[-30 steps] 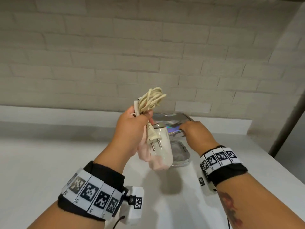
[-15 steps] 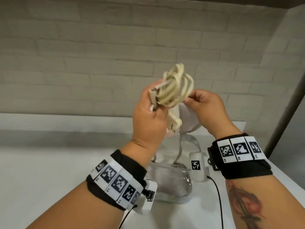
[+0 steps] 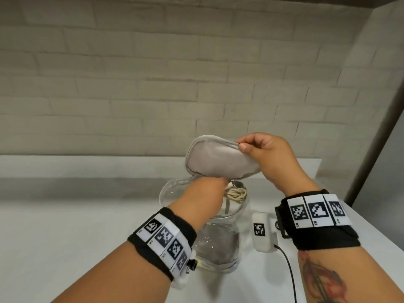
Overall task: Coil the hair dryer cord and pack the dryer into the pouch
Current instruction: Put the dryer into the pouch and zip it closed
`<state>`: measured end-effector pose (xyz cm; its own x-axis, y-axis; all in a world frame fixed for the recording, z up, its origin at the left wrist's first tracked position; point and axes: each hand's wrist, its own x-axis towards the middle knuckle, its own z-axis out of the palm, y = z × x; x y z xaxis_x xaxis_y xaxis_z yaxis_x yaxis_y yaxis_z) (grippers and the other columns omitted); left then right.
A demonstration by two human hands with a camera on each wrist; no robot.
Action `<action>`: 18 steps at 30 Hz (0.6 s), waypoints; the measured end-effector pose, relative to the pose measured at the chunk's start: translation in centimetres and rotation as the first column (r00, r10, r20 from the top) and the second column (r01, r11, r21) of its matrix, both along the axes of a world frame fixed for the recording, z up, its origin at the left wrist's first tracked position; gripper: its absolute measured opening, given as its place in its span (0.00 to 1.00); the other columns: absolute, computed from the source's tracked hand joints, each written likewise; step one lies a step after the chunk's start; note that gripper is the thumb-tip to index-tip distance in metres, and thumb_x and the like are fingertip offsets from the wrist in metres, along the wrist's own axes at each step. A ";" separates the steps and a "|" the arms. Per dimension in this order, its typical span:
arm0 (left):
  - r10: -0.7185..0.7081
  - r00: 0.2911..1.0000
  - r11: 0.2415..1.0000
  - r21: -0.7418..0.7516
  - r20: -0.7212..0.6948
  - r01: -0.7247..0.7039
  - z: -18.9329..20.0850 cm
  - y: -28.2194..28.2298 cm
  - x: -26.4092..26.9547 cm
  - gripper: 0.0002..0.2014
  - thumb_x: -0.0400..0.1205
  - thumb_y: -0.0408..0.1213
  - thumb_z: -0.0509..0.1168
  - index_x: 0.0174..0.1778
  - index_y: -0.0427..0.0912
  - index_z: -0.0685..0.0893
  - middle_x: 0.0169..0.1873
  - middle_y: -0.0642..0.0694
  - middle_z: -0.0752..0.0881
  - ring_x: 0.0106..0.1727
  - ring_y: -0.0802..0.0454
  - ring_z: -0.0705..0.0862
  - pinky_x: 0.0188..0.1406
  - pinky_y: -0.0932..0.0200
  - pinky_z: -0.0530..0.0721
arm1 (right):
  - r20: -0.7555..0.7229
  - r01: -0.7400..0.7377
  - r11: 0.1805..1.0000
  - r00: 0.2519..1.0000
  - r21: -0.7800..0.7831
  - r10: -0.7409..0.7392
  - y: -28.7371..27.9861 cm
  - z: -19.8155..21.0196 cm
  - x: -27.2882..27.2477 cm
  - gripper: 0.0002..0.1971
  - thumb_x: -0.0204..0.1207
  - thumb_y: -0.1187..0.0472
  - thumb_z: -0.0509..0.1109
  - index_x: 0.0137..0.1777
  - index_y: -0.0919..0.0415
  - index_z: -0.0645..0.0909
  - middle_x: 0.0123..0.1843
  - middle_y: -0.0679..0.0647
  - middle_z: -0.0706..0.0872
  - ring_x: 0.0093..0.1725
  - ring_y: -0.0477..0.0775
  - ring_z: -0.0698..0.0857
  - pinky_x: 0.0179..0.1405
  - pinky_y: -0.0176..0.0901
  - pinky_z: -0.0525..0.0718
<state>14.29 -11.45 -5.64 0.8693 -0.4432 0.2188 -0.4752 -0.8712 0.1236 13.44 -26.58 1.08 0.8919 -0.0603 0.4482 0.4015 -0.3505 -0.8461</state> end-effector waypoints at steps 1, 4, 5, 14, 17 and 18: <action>0.046 0.996 0.998 0.048 -0.078 -0.042 0.3 -0.4 0.4 0.16 0.79 0.26 0.61 0.61 0.41 0.80 0.52 0.37 0.87 0.52 0.36 0.86 0.47 0.48 0.82 | 0.002 -0.013 1.000 1.000 -0.016 0.013 0.3 -0.1 -0.2 0.05 0.76 0.65 0.71 0.46 0.60 0.88 0.41 0.53 0.88 0.40 0.48 0.83 0.40 0.41 0.82; 0.133 0.964 0.968 0.238 -0.230 -0.077 1.0 -1.7 1.0 0.17 0.80 0.29 0.62 0.66 0.38 0.78 0.60 0.37 0.85 0.58 0.38 0.85 0.58 0.46 0.84 | 0.017 -0.032 0.997 0.999 -0.069 0.033 0.8 -0.6 -0.5 0.05 0.75 0.64 0.71 0.46 0.58 0.89 0.44 0.56 0.90 0.43 0.50 0.84 0.47 0.49 0.84; 0.144 0.956 0.957 0.283 -0.255 -0.069 0.8 -2.0 1.2 0.19 0.81 0.30 0.62 0.68 0.37 0.76 0.62 0.37 0.84 0.59 0.38 0.84 0.59 0.46 0.84 | 0.019 -0.039 0.995 0.999 -0.091 0.041 0.9 -0.8 -0.6 0.05 0.75 0.64 0.71 0.46 0.57 0.89 0.45 0.55 0.91 0.45 0.51 0.85 0.49 0.49 0.84; 0.173 0.842 0.919 0.391 -0.511 0.047 -0.7 -0.4 0.6 0.32 0.83 0.52 0.50 0.83 0.46 0.57 0.83 0.43 0.62 0.81 0.37 0.65 0.75 0.38 0.67 | -0.069 -0.231 0.949 0.973 -0.214 0.221 2.3 -1.8 -2.3 0.07 0.77 0.59 0.70 0.49 0.51 0.89 0.45 0.50 0.92 0.42 0.40 0.86 0.44 0.31 0.84; 0.009 0.879 0.974 0.204 -0.478 0.101 1.9 0.5 -1.7 0.28 0.84 0.53 0.52 0.81 0.50 0.63 0.82 0.47 0.66 0.80 0.45 0.66 0.78 0.45 0.64 | -0.254 -0.400 0.909 0.897 -0.115 0.362 2.0 -2.6 -2.4 0.13 0.83 0.55 0.61 0.52 0.55 0.88 0.44 0.55 0.94 0.37 0.43 0.88 0.43 0.33 0.85; -0.027 0.888 0.977 0.175 -0.459 0.120 3.4 1.0 -2.9 0.26 0.84 0.52 0.53 0.79 0.50 0.68 0.79 0.47 0.71 0.76 0.45 0.71 0.77 0.47 0.67 | -0.231 -0.342 0.939 0.917 -0.038 0.325 1.5 -3.1 -1.7 0.14 0.83 0.54 0.60 0.51 0.55 0.88 0.44 0.55 0.94 0.38 0.46 0.87 0.45 0.37 0.86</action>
<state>11.35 -10.42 -2.25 0.8157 -0.5026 -0.2866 -0.4719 -0.8645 0.1730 11.69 -25.11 -2.00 0.9304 0.2840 0.2319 0.3150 -0.2954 -0.9020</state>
